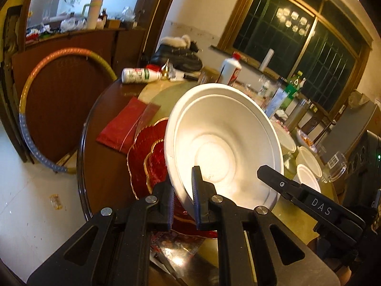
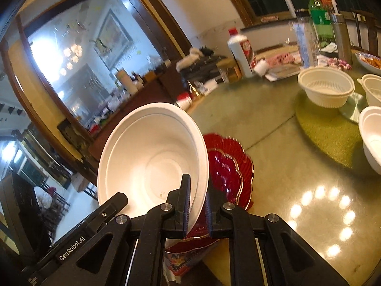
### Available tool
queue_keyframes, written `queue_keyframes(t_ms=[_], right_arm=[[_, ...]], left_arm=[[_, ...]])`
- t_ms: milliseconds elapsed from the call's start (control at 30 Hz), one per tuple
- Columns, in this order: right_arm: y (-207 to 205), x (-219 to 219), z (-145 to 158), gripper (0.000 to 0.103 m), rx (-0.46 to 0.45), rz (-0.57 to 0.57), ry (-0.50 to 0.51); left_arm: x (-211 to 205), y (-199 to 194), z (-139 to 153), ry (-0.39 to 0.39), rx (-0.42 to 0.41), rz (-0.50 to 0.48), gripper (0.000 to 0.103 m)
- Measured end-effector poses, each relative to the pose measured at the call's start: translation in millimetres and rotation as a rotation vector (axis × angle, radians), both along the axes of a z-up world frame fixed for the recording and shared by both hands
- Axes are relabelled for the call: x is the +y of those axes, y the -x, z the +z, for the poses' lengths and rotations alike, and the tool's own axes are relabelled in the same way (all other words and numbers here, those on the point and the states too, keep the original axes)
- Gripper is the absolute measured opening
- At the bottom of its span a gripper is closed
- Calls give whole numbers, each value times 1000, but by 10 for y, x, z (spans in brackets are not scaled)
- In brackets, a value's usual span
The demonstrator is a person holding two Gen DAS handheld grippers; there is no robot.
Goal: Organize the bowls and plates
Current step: 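Lower both white bowls onto the red plates and open both grippers, then move both open grippers back to the remaining white bowls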
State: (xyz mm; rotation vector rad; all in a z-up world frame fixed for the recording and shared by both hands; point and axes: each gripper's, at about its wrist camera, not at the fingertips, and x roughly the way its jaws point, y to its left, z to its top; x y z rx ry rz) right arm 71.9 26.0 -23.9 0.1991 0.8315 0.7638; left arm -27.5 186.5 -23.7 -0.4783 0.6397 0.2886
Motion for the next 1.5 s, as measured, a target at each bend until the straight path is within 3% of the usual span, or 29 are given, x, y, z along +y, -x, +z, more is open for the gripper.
queue_keyframes(t_ms=[333, 700, 900, 1000, 1067, 1200, 1333, 1500], right_arm=[[-131, 203, -213, 14, 78, 10, 170], [-186, 360, -306, 15, 118, 44, 300], [-191, 433, -316, 30, 130, 74, 332], [-179, 456, -300, 38, 127, 85, 334], [-168, 462, -289, 43, 132, 93, 325], [-176, 412, -243, 54, 128, 71, 318], [-166, 312, -174, 61, 128, 56, 271], [-129, 245, -118, 70, 116, 57, 243]], left_arm=[[69, -96, -233, 62, 110, -6, 11], [85, -166, -268, 56, 181, -37, 11], [49, -186, -259, 42, 215, -54, 12], [45, -190, -244, 54, 224, -66, 21], [42, -177, -218, 69, 213, -69, 39], [81, -113, -128, 110, 178, -30, 55], [126, -38, -48, 144, 138, 34, 78], [194, 56, 39, 168, 79, 97, 78]])
